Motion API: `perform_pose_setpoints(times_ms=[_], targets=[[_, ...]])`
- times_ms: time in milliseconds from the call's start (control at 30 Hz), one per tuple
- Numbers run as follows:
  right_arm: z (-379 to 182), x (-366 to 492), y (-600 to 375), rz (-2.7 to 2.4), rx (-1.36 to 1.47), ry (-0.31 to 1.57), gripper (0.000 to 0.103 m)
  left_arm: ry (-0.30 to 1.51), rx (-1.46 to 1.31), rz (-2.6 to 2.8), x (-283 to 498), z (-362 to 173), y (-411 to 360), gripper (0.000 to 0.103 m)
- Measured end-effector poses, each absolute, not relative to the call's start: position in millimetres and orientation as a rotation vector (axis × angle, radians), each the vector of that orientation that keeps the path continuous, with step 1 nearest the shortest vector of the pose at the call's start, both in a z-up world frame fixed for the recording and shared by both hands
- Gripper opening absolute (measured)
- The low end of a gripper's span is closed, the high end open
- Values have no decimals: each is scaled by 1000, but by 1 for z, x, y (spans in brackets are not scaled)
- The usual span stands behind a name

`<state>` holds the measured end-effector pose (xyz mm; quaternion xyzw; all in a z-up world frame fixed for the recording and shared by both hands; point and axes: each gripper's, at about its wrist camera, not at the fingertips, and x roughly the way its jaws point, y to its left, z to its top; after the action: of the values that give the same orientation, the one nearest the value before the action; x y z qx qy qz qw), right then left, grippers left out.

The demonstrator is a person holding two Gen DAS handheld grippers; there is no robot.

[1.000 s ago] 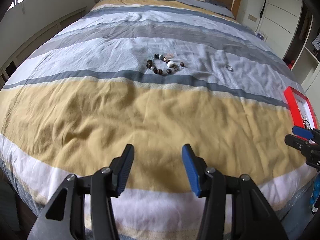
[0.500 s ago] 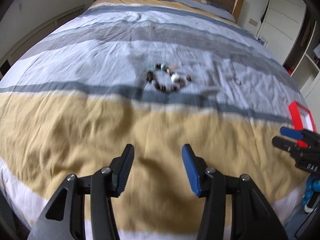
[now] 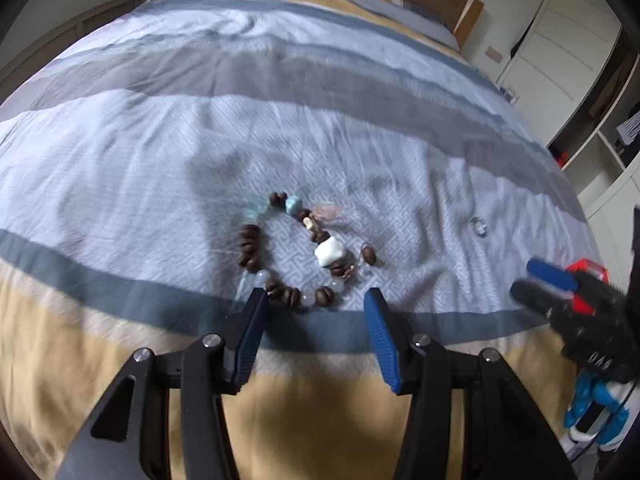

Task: Organize jewelry
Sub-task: 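Grasp the beaded bracelet with the left tool while the right tool grasps the small silver ring, then carry the bracelet and ring to the box and open both tools inside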

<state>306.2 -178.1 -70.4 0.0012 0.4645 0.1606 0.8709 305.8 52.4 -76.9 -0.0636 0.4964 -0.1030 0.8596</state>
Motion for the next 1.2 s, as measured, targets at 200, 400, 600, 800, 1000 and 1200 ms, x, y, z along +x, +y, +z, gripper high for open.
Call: perform_pose_setpoints(times_ms=[200,400,600,800,1000,1200], targets=[[-87,339,-174,328,-4,991,59,1029,-112,-193,320,-84,49,48],[-99,362,-179,283,34,997,51,1037,-136,-194,336,-91,54,48],[-107,373,-184,272,62,1007,21,1019,-160,-172,343,-95,56,24],[-100,359,-189,296,64,990,20,979,-155,-169,334,-81,53,12],[-74,318,-215,289,83,949,20,954,-145,-250,315,-54,21,11],[-38,269,-271,237,108,893,20,927,-127,-404,287,-22,-55,11]])
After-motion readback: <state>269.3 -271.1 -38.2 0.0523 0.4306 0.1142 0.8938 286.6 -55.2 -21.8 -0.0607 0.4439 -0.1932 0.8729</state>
